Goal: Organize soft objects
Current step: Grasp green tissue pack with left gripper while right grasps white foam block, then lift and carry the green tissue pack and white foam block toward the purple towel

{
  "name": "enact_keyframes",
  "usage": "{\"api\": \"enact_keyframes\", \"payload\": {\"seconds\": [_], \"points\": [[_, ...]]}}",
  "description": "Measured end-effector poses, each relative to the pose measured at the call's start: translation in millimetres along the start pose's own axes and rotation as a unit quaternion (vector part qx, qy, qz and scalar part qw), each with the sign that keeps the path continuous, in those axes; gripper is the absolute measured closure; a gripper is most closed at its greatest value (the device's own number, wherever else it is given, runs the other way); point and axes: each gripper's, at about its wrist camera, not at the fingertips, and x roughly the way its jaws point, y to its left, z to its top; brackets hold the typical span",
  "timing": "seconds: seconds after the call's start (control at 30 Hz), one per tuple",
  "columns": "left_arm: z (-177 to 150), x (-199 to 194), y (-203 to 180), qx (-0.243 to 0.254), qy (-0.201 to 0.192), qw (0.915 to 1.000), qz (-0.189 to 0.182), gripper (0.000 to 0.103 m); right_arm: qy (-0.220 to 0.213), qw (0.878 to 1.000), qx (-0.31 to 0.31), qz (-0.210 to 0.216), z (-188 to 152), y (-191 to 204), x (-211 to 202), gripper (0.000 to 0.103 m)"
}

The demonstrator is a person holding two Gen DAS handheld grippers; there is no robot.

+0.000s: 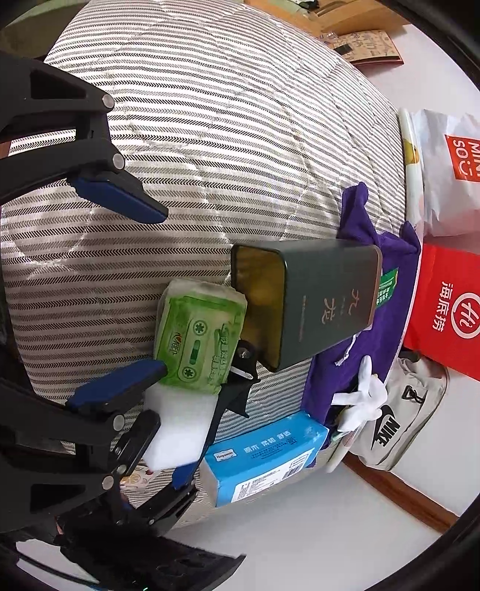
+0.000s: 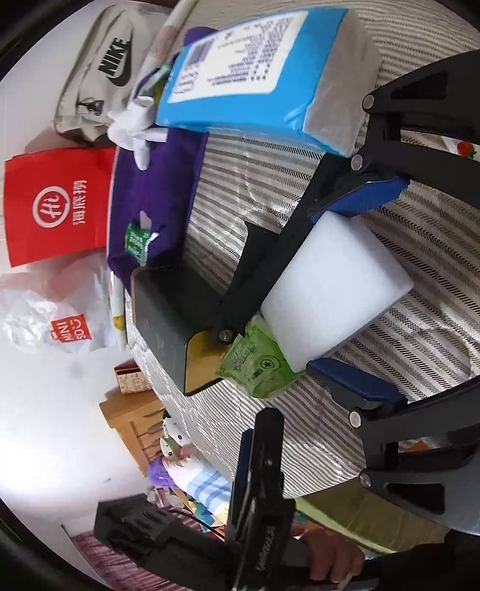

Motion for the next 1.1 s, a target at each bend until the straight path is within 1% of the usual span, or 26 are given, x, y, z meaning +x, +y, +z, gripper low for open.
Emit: {"api": "enact_keyframes", "payload": {"seconds": [0.13, 0.23, 0.4, 0.47, 0.57, 0.63, 0.7, 0.73, 0.8, 0.9, 0.97, 1.1], "points": [[1, 2, -4, 0.003, 0.001, 1.0000, -0.006, 0.029, -0.022, 1.000, -0.008, 0.009, -1, 3, -26, 0.030], [3, 7, -13, 0.017, -0.001, 0.9998, -0.013, 0.029, -0.041, 0.999, -0.009, -0.003, -4, 0, -49, 0.030], [10, 17, -26, 0.030, -0.009, 0.9990, -0.034, 0.028, -0.057, 0.998, 0.013, -0.031, -17, -20, -84, 0.030], [13, 20, -33, 0.043, -0.011, 0.9986, -0.028, 0.019, -0.055, 0.997, 0.026, -0.051, -27, -31, -93, 0.030], [15, 29, -46, 0.071, -0.010, 0.9974, 0.011, 0.019, -0.051, 0.994, 0.051, -0.077, -40, -48, -102, 0.030], [16, 36, -51, 0.084, -0.009, 0.9956, 0.042, 0.019, -0.047, 0.993, 0.070, -0.085, -46, -60, -102, 0.030], [16, 47, -52, 0.080, 0.004, 0.9947, 0.064, 0.019, -0.043, 0.991, 0.085, -0.092, -53, -68, -102, 0.030], [16, 51, -50, 0.074, 0.010, 0.9950, 0.066, 0.019, -0.042, 0.990, 0.091, -0.096, -55, -72, -101, 0.030], [15, 49, -48, 0.067, -0.006, 0.9955, 0.068, 0.018, -0.037, 0.989, 0.104, -0.098, -61, -78, -98, 0.030], [14, 47, -44, 0.060, -0.013, 0.9964, 0.059, 0.018, -0.028, 0.988, 0.111, -0.101, -65, -83, -88, 0.030], [12, 44, -42, 0.064, -0.016, 0.9963, 0.055, 0.028, -0.021, 0.988, 0.117, -0.100, -68, -85, -82, 0.030], [6, 37, -37, 0.067, -0.015, 0.9961, 0.056, 0.029, -0.022, 0.987, 0.127, -0.093, -73, -86, -75, 0.030]]}}
